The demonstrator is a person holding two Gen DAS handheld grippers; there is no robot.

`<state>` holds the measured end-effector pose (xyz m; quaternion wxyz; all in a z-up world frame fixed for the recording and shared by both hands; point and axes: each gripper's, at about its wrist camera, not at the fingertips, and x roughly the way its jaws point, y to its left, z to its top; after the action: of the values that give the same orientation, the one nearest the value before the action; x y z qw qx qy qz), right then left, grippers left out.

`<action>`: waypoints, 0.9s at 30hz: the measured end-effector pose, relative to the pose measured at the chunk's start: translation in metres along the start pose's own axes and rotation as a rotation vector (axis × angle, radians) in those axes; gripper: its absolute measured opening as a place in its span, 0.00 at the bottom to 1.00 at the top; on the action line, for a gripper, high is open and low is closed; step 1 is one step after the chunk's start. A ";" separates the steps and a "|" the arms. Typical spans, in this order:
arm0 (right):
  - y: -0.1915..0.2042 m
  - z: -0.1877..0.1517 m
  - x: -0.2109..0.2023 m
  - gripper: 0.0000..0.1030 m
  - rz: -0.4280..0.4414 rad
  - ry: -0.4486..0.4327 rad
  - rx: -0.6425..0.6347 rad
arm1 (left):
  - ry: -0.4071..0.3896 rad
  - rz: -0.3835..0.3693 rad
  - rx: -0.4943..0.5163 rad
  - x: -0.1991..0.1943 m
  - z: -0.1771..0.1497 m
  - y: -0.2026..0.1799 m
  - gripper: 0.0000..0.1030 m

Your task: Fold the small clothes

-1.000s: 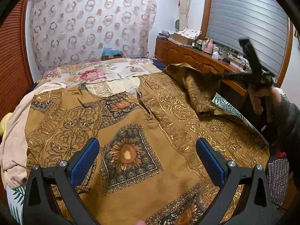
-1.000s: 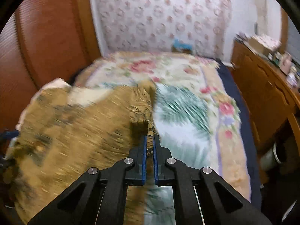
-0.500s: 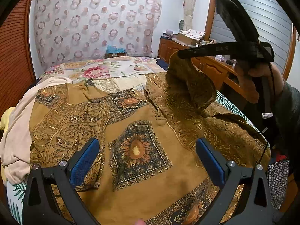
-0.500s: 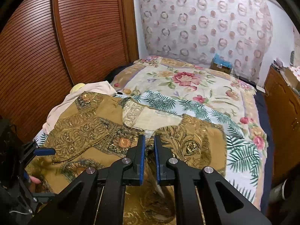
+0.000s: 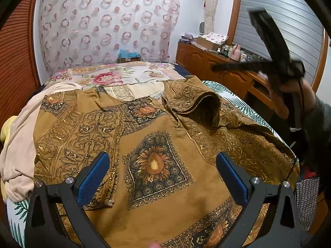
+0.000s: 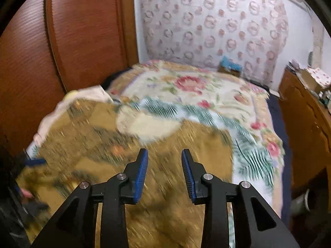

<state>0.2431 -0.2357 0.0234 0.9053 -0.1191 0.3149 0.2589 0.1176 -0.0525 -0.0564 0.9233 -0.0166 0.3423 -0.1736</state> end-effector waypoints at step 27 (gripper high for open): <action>-0.023 -0.145 -0.033 0.04 -0.104 0.189 -0.007 | 0.019 0.019 -0.016 0.008 -0.004 0.008 1.00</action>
<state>0.1597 -0.3226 -0.0662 0.8835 -0.1623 0.3913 0.2002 0.1234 -0.0476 -0.0658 0.9214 -0.0192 0.3525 -0.1622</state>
